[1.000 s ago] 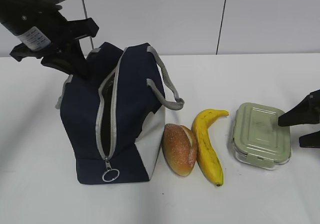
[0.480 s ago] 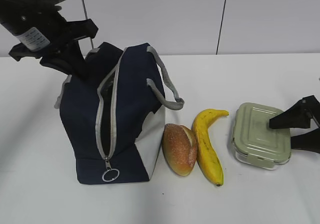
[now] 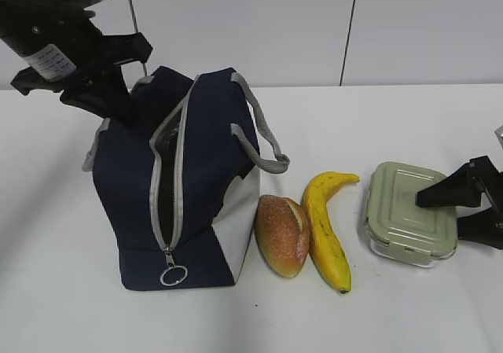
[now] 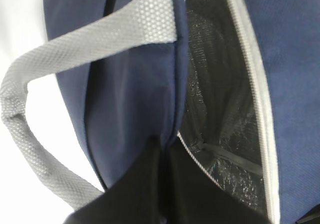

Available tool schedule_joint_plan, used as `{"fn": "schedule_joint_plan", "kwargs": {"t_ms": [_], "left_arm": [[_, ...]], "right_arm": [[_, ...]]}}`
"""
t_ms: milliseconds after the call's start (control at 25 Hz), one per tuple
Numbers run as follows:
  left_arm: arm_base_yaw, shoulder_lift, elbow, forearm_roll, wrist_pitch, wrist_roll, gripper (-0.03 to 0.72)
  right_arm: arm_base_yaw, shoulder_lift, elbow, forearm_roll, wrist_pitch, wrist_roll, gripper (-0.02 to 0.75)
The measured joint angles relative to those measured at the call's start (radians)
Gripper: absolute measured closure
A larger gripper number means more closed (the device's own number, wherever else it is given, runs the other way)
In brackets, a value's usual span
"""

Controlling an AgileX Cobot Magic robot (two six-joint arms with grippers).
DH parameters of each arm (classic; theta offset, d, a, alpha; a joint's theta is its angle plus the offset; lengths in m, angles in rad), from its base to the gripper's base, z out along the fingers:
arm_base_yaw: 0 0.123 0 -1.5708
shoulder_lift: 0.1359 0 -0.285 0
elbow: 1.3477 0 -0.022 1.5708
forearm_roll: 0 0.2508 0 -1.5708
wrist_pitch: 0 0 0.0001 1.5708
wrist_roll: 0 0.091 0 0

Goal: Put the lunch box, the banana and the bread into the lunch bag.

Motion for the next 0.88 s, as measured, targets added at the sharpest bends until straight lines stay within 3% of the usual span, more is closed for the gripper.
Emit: {"fn": "schedule_joint_plan", "kwargs": {"t_ms": [360,600,880], "left_arm": [[0.000,0.000,0.000,0.000,0.000,0.000,0.690],[0.000,0.000,0.000,0.000,-0.001,0.000,0.690],[0.000,0.000,0.000,0.000,-0.018,0.000,0.691]], "right_arm": [[0.000,0.000,-0.002,0.010,0.025,-0.004,0.346],[0.000,0.002,-0.002,0.054,0.023,-0.006,0.350],[0.000,0.006,0.000,0.283,0.066,-0.054,0.351]]}}
